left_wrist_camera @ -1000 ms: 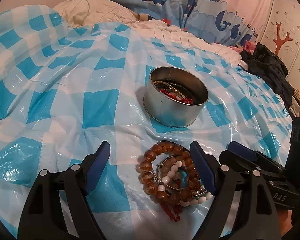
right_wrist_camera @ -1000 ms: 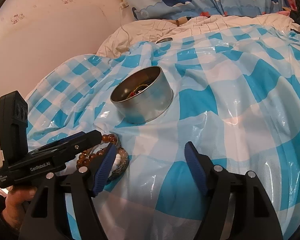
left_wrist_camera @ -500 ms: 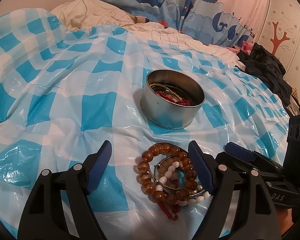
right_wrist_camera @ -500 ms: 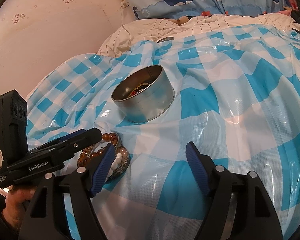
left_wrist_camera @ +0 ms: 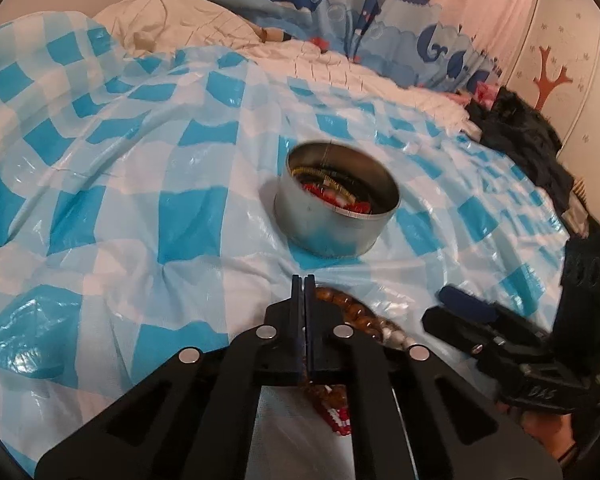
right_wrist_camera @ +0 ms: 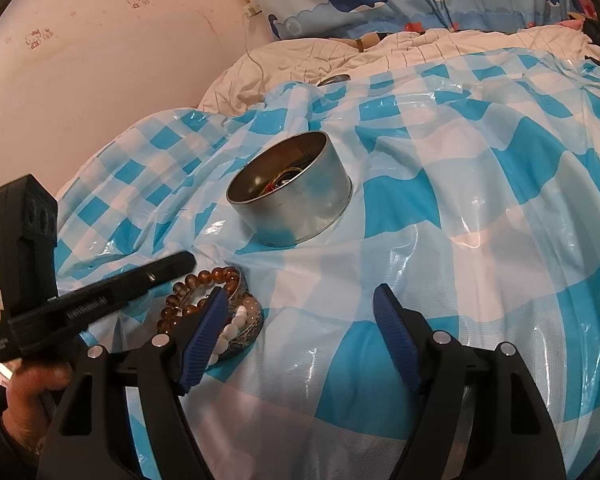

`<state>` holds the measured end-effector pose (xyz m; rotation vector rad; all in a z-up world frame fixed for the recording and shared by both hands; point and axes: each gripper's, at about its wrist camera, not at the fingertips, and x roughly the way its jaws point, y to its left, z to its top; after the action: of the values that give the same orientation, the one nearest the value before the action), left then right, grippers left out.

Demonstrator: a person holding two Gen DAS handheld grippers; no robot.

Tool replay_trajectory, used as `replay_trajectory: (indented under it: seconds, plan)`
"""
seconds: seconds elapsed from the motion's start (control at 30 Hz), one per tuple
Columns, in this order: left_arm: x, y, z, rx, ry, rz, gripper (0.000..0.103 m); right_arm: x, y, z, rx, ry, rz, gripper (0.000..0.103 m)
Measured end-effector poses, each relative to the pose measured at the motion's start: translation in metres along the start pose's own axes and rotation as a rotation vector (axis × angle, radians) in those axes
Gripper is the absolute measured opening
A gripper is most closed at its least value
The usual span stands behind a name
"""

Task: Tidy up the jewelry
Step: 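Grasp the amber bead bracelet with the left gripper and drag it off the pile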

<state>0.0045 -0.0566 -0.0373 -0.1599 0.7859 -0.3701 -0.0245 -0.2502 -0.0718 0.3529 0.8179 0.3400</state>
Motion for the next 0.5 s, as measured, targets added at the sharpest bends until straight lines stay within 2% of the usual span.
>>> replay_trajectory:
  seconds: [0.27,0.43,0.5]
  plan:
    - [-0.033,0.033,0.017,-0.12,-0.089,-0.059,0.0,0.0,0.0,0.0,0.002,-0.002,0.003,0.073]
    - [-0.036,0.051,0.017,-0.173,-0.088,-0.065,0.0,-0.001,0.0,0.0,0.002,-0.002,0.003,0.073]
    - [-0.031,0.052,0.016,-0.186,-0.063,-0.093,0.0,-0.001,-0.001,0.0,0.002,-0.001,0.003,0.073]
